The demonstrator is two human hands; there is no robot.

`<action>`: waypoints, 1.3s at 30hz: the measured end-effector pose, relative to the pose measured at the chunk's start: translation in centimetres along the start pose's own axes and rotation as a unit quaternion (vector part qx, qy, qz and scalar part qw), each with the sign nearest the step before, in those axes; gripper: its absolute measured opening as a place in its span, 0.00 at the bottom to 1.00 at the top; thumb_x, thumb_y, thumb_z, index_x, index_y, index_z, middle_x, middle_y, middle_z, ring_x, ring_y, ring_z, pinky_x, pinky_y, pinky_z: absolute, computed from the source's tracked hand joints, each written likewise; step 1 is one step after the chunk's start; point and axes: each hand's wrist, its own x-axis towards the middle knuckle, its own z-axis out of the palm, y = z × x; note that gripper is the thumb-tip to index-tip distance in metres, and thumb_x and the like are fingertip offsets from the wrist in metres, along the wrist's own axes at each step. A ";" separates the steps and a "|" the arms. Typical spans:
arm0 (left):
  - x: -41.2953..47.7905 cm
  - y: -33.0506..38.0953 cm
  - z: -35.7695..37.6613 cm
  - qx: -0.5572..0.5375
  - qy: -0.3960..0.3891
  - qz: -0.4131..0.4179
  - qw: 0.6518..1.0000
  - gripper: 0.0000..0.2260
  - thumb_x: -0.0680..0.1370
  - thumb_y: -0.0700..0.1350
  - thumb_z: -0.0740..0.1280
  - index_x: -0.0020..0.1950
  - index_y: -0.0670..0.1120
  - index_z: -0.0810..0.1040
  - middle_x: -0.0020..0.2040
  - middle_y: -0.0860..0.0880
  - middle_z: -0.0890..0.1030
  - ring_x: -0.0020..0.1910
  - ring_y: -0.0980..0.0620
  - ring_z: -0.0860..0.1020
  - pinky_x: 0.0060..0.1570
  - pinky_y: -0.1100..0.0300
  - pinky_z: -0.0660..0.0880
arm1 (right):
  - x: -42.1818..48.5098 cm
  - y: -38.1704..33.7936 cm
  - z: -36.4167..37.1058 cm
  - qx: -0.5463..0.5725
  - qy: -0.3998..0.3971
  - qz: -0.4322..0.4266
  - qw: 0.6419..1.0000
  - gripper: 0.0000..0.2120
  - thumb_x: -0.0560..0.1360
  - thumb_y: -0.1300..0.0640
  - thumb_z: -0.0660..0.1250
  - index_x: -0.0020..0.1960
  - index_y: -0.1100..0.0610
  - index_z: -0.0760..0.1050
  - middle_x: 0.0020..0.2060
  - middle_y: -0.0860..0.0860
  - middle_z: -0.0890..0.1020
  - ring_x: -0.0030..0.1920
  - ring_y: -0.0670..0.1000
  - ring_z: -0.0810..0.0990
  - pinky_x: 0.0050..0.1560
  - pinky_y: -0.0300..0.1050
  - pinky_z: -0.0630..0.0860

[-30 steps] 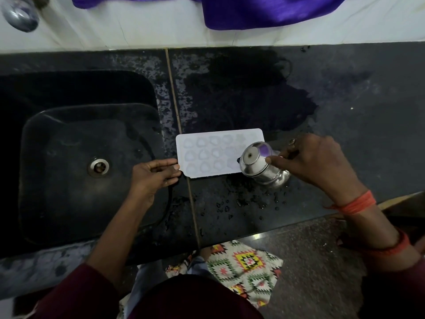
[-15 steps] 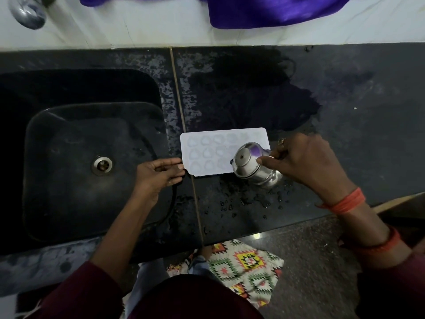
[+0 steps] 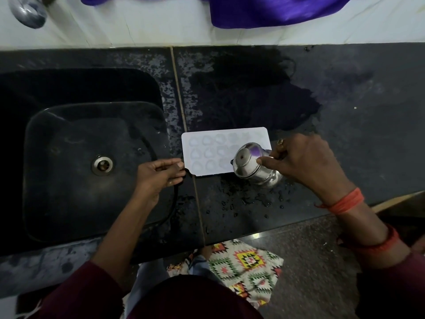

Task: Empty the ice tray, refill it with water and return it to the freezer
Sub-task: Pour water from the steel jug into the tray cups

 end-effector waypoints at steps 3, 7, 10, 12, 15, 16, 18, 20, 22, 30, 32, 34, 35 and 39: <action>0.0 0.1 0.2 -0.004 0.007 -0.007 1.000 0.02 0.77 0.37 0.74 0.49 0.41 0.84 0.40 0.45 0.87 0.36 0.53 0.86 0.38 0.61 0.84 | 0.0 0.2 0.1 0.009 -0.001 0.009 1.000 0.17 0.69 0.34 0.72 0.41 0.48 0.83 0.32 0.50 0.76 0.41 0.59 0.82 0.41 0.45 0.72; 0.1 0.0 0.1 0.000 0.006 -0.012 1.000 0.03 0.77 0.39 0.74 0.50 0.41 0.84 0.43 0.43 0.87 0.37 0.52 0.87 0.38 0.61 0.84 | 0.0 0.3 -0.5 0.021 0.002 0.005 1.000 0.18 0.69 0.34 0.72 0.45 0.48 0.85 0.32 0.48 0.77 0.37 0.55 0.79 0.40 0.44 0.69; 0.2 0.0 0.2 -0.007 0.004 -0.015 1.000 0.01 0.78 0.39 0.73 0.48 0.41 0.84 0.42 0.43 0.86 0.36 0.52 0.86 0.38 0.61 0.84 | 0.2 0.1 -1.3 0.031 0.004 0.005 0.999 0.17 0.71 0.36 0.73 0.46 0.49 0.86 0.34 0.51 0.81 0.35 0.51 0.74 0.41 0.43 0.68; 0.2 0.0 0.3 -0.011 0.004 -0.015 1.000 0.01 0.78 0.39 0.73 0.47 0.41 0.84 0.40 0.44 0.86 0.36 0.53 0.86 0.38 0.61 0.84 | 0.4 0.0 -1.5 0.026 0.010 0.002 1.000 0.17 0.71 0.36 0.73 0.45 0.49 0.85 0.36 0.52 0.83 0.37 0.53 0.77 0.42 0.43 0.68; 0.4 0.0 0.3 -0.011 0.002 -0.016 1.000 0.04 0.78 0.40 0.73 0.49 0.40 0.84 0.41 0.44 0.87 0.37 0.51 0.87 0.37 0.61 0.83 | 1.0 -0.2 -1.3 0.023 0.022 0.005 0.999 0.17 0.70 0.35 0.73 0.43 0.49 0.84 0.39 0.54 0.85 0.45 0.59 0.82 0.43 0.45 0.72; 0.4 -0.1 0.3 -0.009 0.003 -0.017 1.000 0.04 0.78 0.40 0.73 0.50 0.40 0.84 0.41 0.44 0.87 0.38 0.51 0.87 0.36 0.61 0.83 | 1.2 -0.2 -1.1 0.021 0.024 0.009 0.999 0.17 0.69 0.35 0.73 0.43 0.48 0.84 0.40 0.55 0.85 0.46 0.60 0.82 0.44 0.47 0.74; 0.6 -0.2 0.3 -0.008 0.004 -0.019 1.000 0.06 0.78 0.41 0.73 0.51 0.39 0.84 0.42 0.43 0.87 0.38 0.50 0.87 0.36 0.61 0.82 | 1.7 -0.3 -0.7 0.014 0.025 0.014 0.999 0.17 0.69 0.34 0.72 0.42 0.48 0.83 0.41 0.57 0.84 0.45 0.61 0.82 0.43 0.47 0.75; 0.6 -0.2 0.3 -0.008 0.003 -0.019 1.000 0.06 0.78 0.41 0.73 0.51 0.39 0.84 0.42 0.43 0.86 0.38 0.50 0.87 0.36 0.61 0.82 | 2.0 -0.6 -0.6 0.004 0.025 0.017 1.000 0.17 0.69 0.34 0.72 0.42 0.49 0.83 0.40 0.57 0.84 0.44 0.61 0.82 0.41 0.46 0.72; 0.7 -0.2 0.4 -0.008 0.001 -0.019 1.000 0.06 0.78 0.41 0.73 0.51 0.39 0.84 0.42 0.43 0.86 0.38 0.51 0.87 0.36 0.61 0.83 | 2.1 -0.8 -0.6 -0.002 0.027 0.011 1.000 0.17 0.70 0.36 0.72 0.42 0.50 0.84 0.39 0.57 0.84 0.44 0.61 0.82 0.41 0.46 0.71; 1.2 -0.2 0.3 -0.013 -0.004 -0.023 1.000 0.04 0.78 0.42 0.73 0.49 0.41 0.84 0.42 0.44 0.87 0.39 0.50 0.87 0.37 0.61 0.83 | 2.4 -0.8 -0.6 -0.002 0.028 0.014 1.000 0.18 0.70 0.35 0.72 0.45 0.50 0.84 0.42 0.58 0.84 0.46 0.62 0.82 0.42 0.45 0.70; 1.2 -0.2 0.3 -0.012 -0.002 -0.021 1.000 0.04 0.79 0.41 0.73 0.49 0.41 0.84 0.41 0.44 0.87 0.37 0.51 0.87 0.36 0.61 0.82 | 2.5 -0.8 -0.6 0.001 0.027 0.012 1.000 0.17 0.70 0.36 0.72 0.44 0.50 0.84 0.41 0.57 0.84 0.45 0.61 0.82 0.42 0.45 0.70; 1.3 -0.2 0.5 -0.009 0.000 -0.021 1.000 0.03 0.79 0.41 0.72 0.48 0.41 0.84 0.40 0.44 0.86 0.36 0.52 0.86 0.35 0.62 0.82 | 2.4 -0.8 -0.6 0.003 0.023 0.014 1.000 0.17 0.70 0.36 0.72 0.43 0.49 0.84 0.39 0.56 0.84 0.44 0.61 0.82 0.42 0.45 0.70; 1.3 -0.2 0.5 -0.007 0.002 -0.021 1.000 0.04 0.79 0.41 0.72 0.49 0.41 0.84 0.41 0.44 0.86 0.36 0.53 0.86 0.35 0.62 0.82 | 2.4 -0.8 -0.7 0.003 0.021 0.017 1.000 0.17 0.70 0.36 0.73 0.43 0.49 0.84 0.38 0.56 0.83 0.44 0.60 0.82 0.41 0.45 0.70; 1.7 -0.3 0.4 -0.001 0.005 -0.021 1.000 0.06 0.79 0.42 0.73 0.51 0.40 0.85 0.41 0.44 0.87 0.39 0.51 0.87 0.35 0.62 0.82 | 2.3 -0.9 -0.7 0.008 0.010 0.022 1.000 0.16 0.70 0.36 0.73 0.42 0.50 0.84 0.34 0.53 0.78 0.42 0.59 0.81 0.41 0.45 0.69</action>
